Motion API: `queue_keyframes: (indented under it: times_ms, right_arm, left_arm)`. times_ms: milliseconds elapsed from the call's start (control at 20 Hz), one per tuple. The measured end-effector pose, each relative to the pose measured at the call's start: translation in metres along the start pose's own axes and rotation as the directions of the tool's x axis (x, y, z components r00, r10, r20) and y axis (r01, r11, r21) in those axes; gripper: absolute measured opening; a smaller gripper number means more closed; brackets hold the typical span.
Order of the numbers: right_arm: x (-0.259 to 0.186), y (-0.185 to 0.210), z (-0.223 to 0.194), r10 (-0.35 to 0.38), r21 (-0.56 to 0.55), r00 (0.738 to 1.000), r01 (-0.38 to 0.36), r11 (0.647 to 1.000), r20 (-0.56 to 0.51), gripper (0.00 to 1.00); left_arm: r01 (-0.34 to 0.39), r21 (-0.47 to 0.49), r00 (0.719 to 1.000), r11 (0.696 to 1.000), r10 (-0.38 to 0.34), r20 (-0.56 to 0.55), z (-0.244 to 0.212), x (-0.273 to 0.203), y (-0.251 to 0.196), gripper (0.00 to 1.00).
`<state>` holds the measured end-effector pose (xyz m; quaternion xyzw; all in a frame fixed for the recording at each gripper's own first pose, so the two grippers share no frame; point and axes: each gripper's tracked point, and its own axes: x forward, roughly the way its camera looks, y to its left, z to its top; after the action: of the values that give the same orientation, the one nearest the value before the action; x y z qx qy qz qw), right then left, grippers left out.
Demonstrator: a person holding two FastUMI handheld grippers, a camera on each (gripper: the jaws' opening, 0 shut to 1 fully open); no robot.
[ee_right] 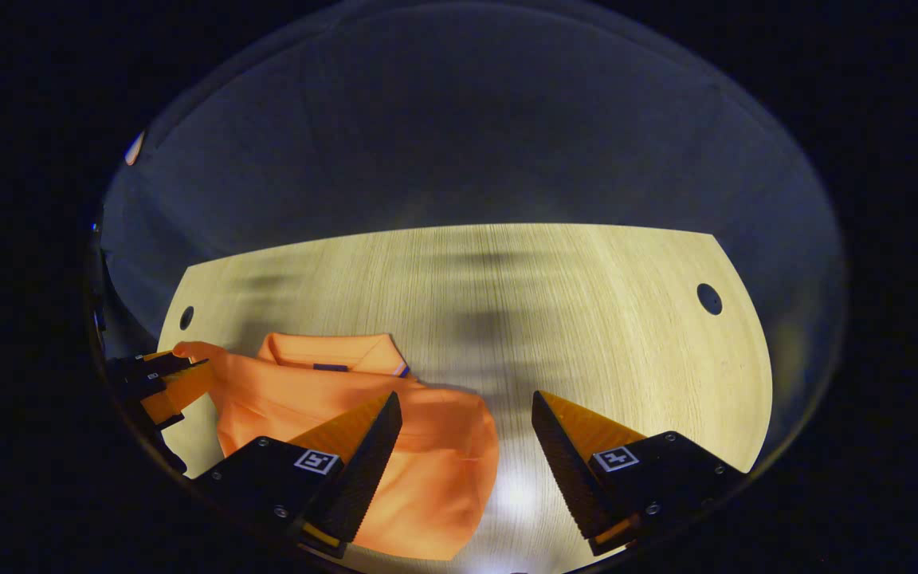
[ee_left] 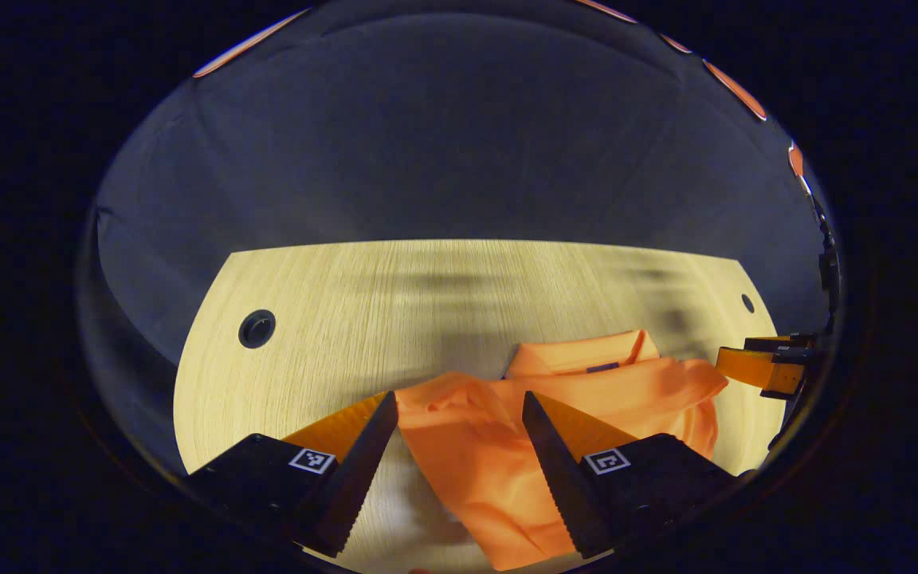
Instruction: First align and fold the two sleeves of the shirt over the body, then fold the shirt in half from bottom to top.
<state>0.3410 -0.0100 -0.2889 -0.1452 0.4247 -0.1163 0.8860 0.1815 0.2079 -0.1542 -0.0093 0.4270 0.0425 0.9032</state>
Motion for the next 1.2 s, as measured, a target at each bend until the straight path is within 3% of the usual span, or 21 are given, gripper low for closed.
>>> queue_keyframes:
  times_ms: [150,250,400,600,800,1000,1200]
  right_arm:
    - [-0.033,0.003,0.024,0.021,0.014,0.995,-0.022,1.000,0.095,1.00]
    - [-0.060,0.001,0.041,0.022,0.004,0.985,-0.023,1.000,0.172,0.99]
    - [-0.100,0.002,0.058,0.026,-0.027,0.958,-0.019,0.999,0.285,0.99]
    - [-0.175,0.007,0.074,0.074,-0.031,0.913,-0.067,0.997,0.401,0.99]
    - [-0.245,0.004,0.075,0.108,-0.042,0.859,-0.100,0.994,0.501,0.99]
    - [-0.302,-0.010,0.069,0.099,-0.082,0.800,-0.063,0.995,0.592,0.99]
    - [-0.334,-0.010,0.041,0.145,-0.099,0.776,-0.106,0.989,0.614,0.99]
  left_arm:
    - [-0.012,0.011,0.994,1.000,0.011,0.112,0.033,-0.034,0.001,0.97]
    - [-0.025,0.017,0.975,1.000,0.020,0.221,0.061,-0.063,-0.002,0.97]
    - [-0.038,0.012,0.930,0.999,0.031,0.365,0.089,-0.114,-0.004,0.97]
    - [-0.032,0.009,0.863,0.999,0.023,0.504,0.114,-0.187,-0.019,0.98]
    - [-0.032,-0.023,0.801,0.999,0.040,0.598,0.121,-0.257,-0.024,0.97]
    - [-0.038,-0.051,0.746,0.998,0.062,0.664,0.115,-0.322,-0.029,0.97]
    - [-0.075,-0.054,0.713,0.996,0.091,0.695,0.092,-0.363,-0.035,0.97]
